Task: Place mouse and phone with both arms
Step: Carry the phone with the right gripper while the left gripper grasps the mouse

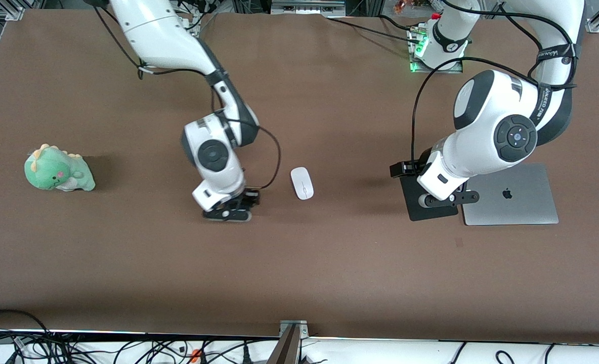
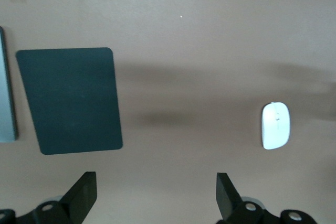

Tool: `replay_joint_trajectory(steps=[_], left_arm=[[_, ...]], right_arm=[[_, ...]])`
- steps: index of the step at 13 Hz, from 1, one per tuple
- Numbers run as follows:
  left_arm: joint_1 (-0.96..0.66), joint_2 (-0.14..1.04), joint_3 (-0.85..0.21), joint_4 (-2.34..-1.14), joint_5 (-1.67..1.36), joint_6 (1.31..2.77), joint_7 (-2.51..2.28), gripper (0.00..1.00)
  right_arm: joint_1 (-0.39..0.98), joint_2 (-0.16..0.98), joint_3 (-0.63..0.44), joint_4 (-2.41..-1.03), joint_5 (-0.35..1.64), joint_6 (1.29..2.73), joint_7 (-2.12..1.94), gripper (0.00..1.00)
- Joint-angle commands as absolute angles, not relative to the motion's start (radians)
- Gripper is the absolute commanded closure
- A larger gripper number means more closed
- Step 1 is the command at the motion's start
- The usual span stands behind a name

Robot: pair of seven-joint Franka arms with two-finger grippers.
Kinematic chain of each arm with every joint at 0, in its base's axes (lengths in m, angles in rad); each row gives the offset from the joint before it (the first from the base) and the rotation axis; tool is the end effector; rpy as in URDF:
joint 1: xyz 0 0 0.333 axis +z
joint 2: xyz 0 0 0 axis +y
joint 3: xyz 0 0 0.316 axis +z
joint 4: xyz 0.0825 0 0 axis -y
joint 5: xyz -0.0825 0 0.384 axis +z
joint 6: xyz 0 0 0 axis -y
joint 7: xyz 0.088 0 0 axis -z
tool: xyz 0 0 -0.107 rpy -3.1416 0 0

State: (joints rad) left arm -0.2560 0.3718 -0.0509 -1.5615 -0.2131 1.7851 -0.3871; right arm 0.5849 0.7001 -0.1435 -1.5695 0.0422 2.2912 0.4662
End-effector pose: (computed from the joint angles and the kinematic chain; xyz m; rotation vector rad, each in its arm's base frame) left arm 0.6171 -0.2105 0.4220 2.9573 0.2123 -0.3199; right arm 0.6303 0.3150 0.2365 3.0994 -0.0272 0.0809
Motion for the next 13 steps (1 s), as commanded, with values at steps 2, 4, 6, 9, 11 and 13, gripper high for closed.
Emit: replay_joint_trajectory(steps=[2, 4, 6, 9, 11, 13], left_arm=[[-0.319, 0.428, -0.043, -1.551, -0.276, 1.857, -0.432, 0.00], [-0.380, 0.462, -0.041, -1.551, -0.273, 1.928, -0.584, 0.00], [-0.449, 0.494, -0.041, -1.549, -0.265, 1.986, -0.682, 0.00], [-0.563, 0.567, -0.037, -1.542, -0.259, 2.101, -0.857, 0.00], [-0.623, 0.638, -0.037, -1.519, -0.212, 2.120, -0.908, 0.00], [-0.673, 0.705, -0.032, -1.462, -0.195, 2.152, -0.981, 0.00]], right_arm=[[0.465, 0.618, -0.132, -1.586, 0.060, 2.198, 0.254, 0.59], [0.378, 0.579, -0.132, -1.629, 0.061, 2.194, 0.157, 0.59], [0.306, 0.531, -0.132, -1.698, 0.061, 2.206, 0.077, 0.59], [0.239, 0.441, -0.135, -1.849, 0.061, 2.279, 0.035, 0.59], [0.215, 0.379, -0.146, -1.987, 0.061, 2.389, 0.009, 0.59], [0.190, 0.353, -0.184, -2.119, 0.061, 2.544, -0.061, 0.59]])
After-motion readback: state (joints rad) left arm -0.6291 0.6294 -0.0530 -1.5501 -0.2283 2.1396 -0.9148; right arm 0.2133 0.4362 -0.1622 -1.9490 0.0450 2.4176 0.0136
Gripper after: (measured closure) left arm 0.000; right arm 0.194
